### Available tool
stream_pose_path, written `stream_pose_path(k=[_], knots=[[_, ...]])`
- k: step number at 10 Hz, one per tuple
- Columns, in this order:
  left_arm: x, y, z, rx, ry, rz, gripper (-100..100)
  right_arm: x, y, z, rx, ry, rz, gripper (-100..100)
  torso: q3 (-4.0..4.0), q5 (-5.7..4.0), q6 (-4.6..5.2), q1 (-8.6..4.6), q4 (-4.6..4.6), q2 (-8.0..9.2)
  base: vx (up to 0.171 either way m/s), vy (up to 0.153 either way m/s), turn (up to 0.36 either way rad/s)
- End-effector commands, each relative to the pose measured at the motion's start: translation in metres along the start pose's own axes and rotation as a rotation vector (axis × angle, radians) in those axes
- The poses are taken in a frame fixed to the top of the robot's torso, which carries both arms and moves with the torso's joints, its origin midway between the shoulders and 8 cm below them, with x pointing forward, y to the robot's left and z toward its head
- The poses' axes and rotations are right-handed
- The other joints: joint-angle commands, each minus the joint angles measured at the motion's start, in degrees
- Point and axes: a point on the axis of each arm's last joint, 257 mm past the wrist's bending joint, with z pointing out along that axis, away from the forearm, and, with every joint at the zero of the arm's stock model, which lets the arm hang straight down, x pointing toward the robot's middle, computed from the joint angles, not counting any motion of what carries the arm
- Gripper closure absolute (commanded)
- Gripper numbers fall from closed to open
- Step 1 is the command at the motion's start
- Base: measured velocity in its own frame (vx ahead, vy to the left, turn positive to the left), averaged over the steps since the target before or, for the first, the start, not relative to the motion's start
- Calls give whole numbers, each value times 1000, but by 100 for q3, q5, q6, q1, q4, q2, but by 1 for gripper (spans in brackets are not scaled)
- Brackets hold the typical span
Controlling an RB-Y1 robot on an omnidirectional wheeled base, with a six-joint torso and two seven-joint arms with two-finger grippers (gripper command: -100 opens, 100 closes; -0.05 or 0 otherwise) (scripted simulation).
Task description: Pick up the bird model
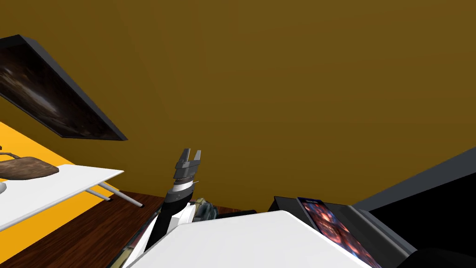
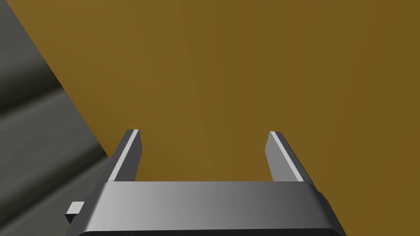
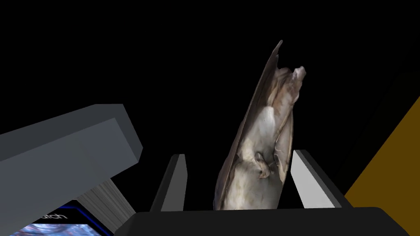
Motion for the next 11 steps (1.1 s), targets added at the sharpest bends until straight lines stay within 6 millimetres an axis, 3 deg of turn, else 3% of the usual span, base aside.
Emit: stream_pose_path(k=[1,4,5,6,10,11], knots=[[0,0,0,0,0,0,0,0,0,0,0,0,0,100,0,0,0,0,0,0,0,0,0],[0,0,0,0,0,0,0,0,-2,0,4,1,1,100,-1,-5,-3,2,0,-3,0,0,0],[0,0,0,0,0,0,0,0,-2,0,4,1,0,0,-1,-5,-3,3,0,-3,0,0,0],[0,0,0,0,0,0,0,-2,-8,-8,6,1,-10,100,-1,-5,-2,3,0,-3,23,37,-91],[0,0,0,0,0,0,0,-3,-14,-17,3,2,-22,100,-7,2,1,23,-2,-12,25,38,-55],[0,0,0,0,0,0,0,-3,-14,-17,3,2,-22,0,-5,-1,-1,15,-1,-9,0,0,0]])
